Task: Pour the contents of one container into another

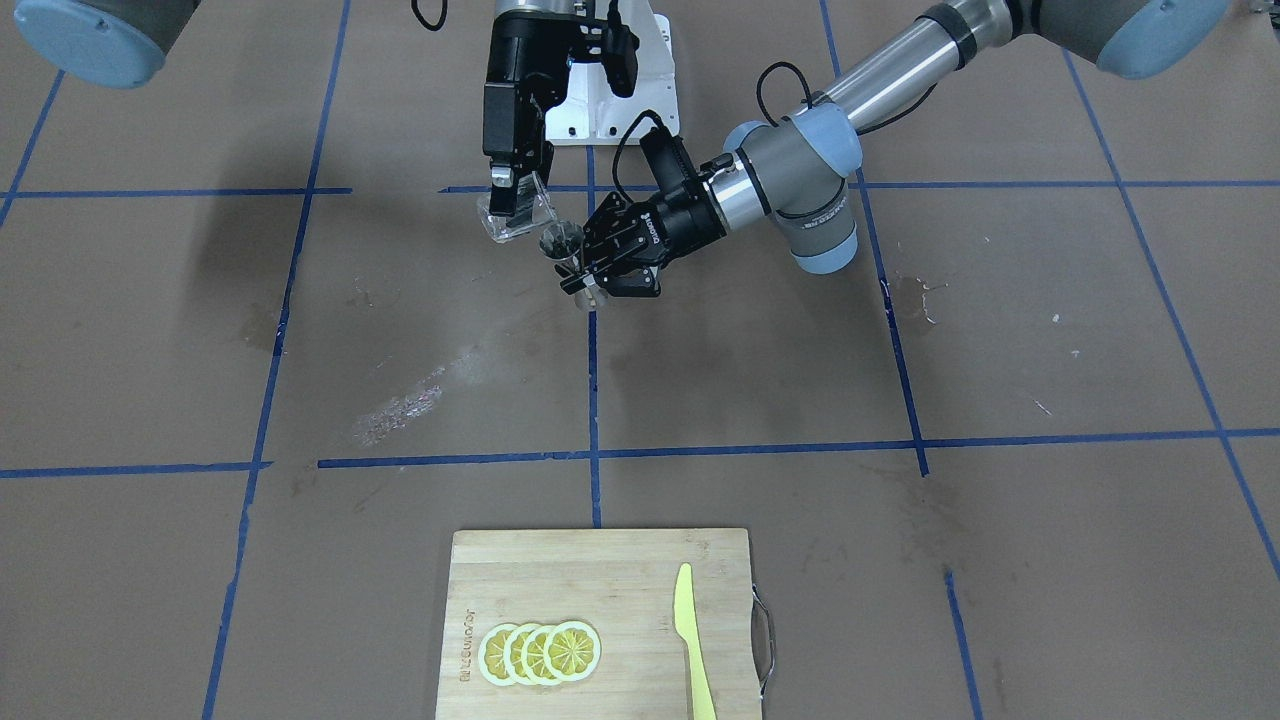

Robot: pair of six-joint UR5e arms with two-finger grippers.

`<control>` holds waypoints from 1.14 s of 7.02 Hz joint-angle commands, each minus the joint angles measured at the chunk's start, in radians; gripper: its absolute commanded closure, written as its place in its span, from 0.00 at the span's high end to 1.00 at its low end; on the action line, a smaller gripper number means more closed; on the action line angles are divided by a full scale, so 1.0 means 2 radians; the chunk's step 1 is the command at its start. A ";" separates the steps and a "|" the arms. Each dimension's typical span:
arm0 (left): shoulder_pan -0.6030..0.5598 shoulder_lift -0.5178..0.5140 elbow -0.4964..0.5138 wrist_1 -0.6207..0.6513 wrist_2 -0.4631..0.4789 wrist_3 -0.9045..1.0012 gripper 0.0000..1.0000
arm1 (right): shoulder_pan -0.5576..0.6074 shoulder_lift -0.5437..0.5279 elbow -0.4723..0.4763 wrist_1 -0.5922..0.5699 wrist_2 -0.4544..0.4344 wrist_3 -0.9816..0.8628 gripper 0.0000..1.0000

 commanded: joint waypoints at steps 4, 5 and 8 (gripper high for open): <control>0.000 0.000 -0.001 0.000 0.000 0.000 0.00 | 0.000 0.001 -0.004 0.000 -0.005 -0.034 0.00; 0.000 0.000 -0.001 0.000 0.000 0.000 0.00 | -0.001 0.001 -0.004 0.000 -0.005 -0.034 0.00; 0.000 0.001 -0.002 0.000 0.000 0.000 0.00 | 0.000 0.003 -0.002 0.007 -0.005 -0.033 0.00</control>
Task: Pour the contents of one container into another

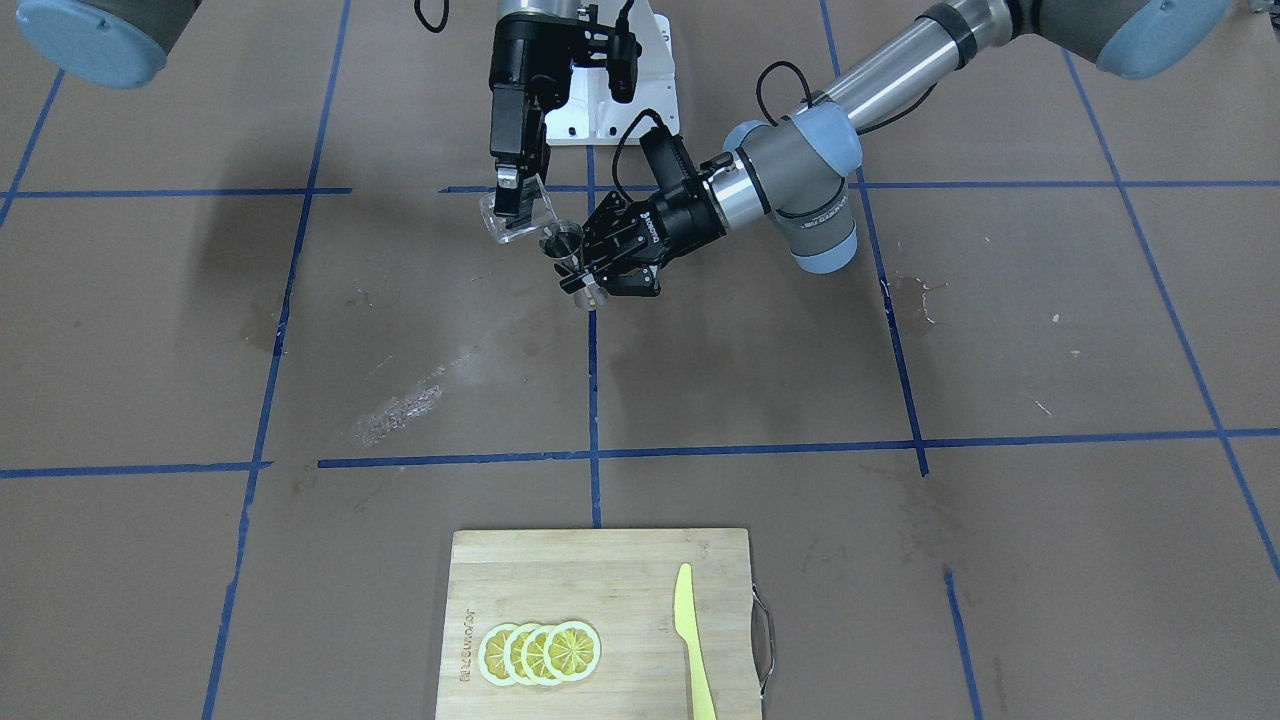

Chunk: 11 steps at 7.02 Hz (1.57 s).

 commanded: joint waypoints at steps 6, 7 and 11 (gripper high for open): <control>-0.002 0.002 -0.003 -0.001 0.000 0.000 0.00 | 0.019 -0.026 0.039 0.143 0.068 0.127 0.00; -0.002 0.002 -0.006 -0.001 -0.001 0.000 0.00 | 0.029 -0.038 0.045 0.143 0.070 0.137 0.00; -0.018 0.027 -0.035 -0.002 -0.002 -0.006 0.00 | 0.094 -0.056 0.034 0.204 0.100 0.122 0.00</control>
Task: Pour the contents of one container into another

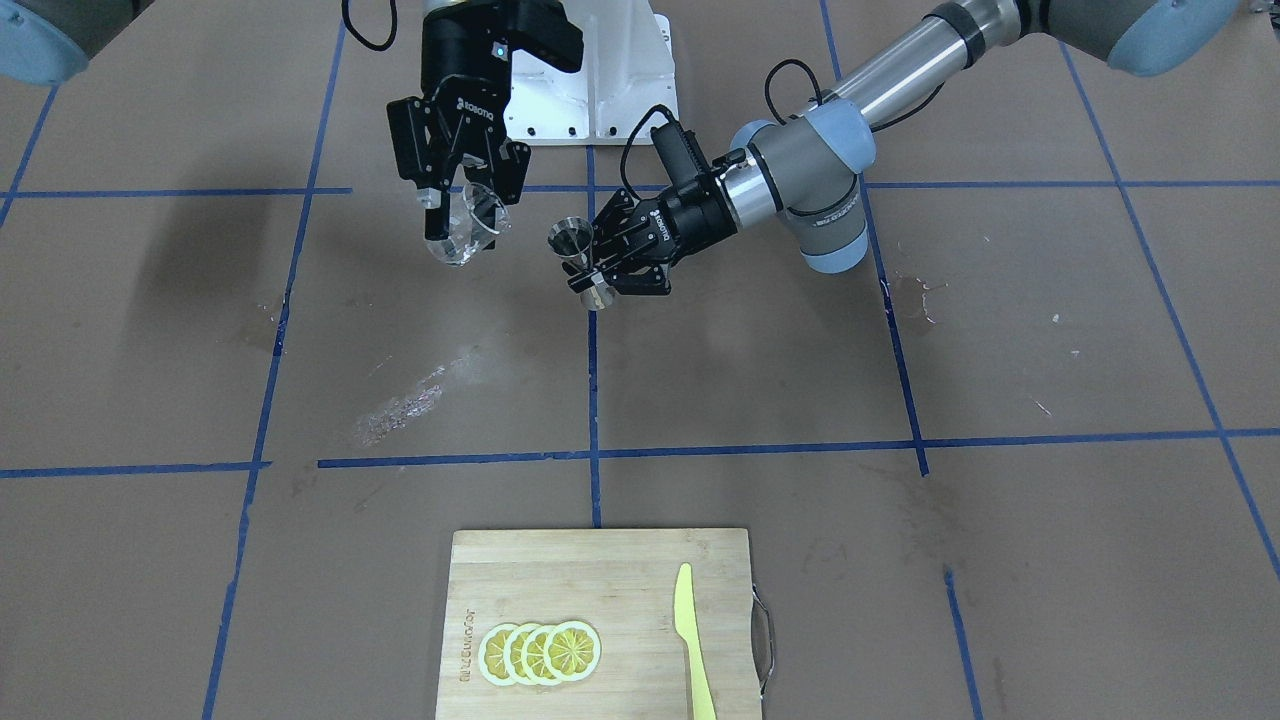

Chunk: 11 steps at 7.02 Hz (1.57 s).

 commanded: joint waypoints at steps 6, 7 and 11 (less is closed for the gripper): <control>-0.096 0.147 -0.102 -0.004 -0.076 -0.052 0.00 | 0.035 -0.014 -0.025 0.126 0.005 -0.049 0.00; -0.097 0.196 -0.138 -0.012 -0.075 -0.095 0.00 | 0.035 -0.014 -0.025 0.126 0.005 -0.050 0.00; -0.097 0.321 -0.146 -0.143 0.016 -0.200 0.00 | 0.034 -0.014 -0.025 0.127 0.005 -0.052 0.00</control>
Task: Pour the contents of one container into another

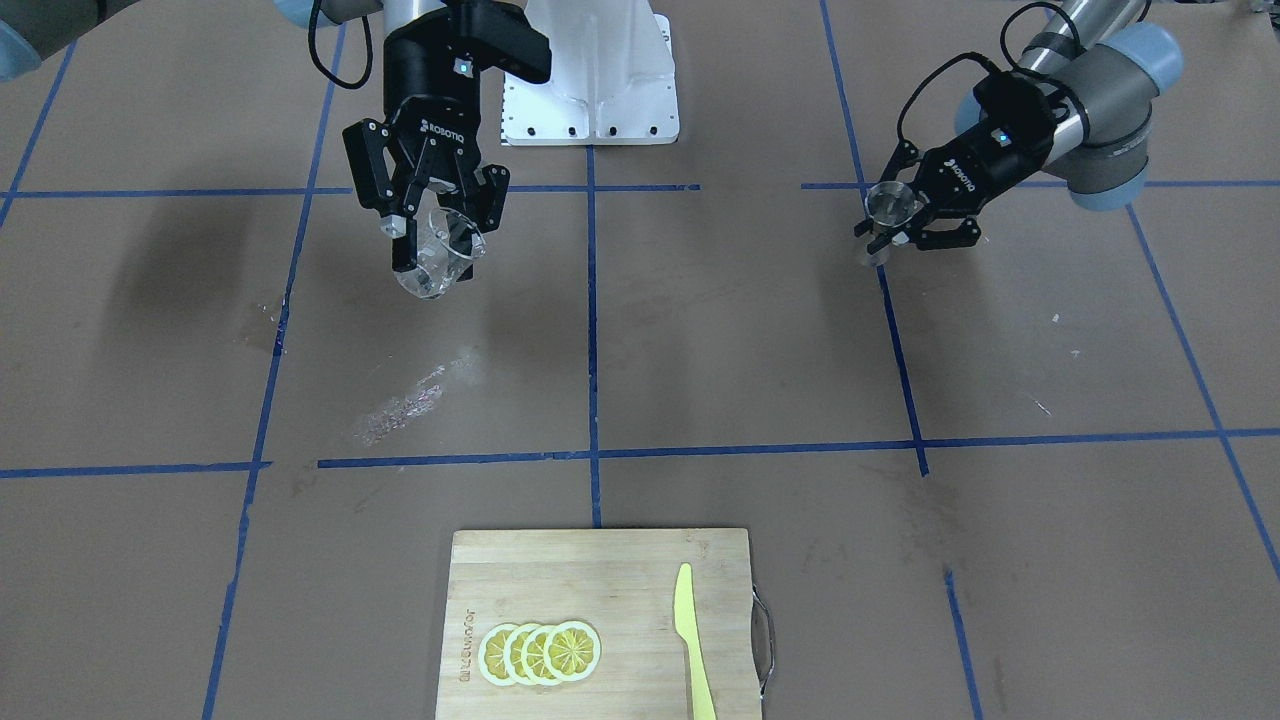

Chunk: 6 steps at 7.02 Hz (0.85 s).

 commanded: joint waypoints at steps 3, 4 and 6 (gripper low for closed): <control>0.027 0.050 0.005 -0.029 0.180 -0.066 0.00 | -0.002 0.000 0.000 0.000 -0.001 -0.001 0.00; 0.074 0.050 0.011 -0.026 0.265 -0.075 0.00 | -0.002 -0.001 0.000 0.000 -0.001 -0.002 0.00; 0.131 0.052 0.022 -0.013 0.381 -0.077 0.00 | -0.002 -0.001 0.001 0.000 -0.001 -0.002 0.00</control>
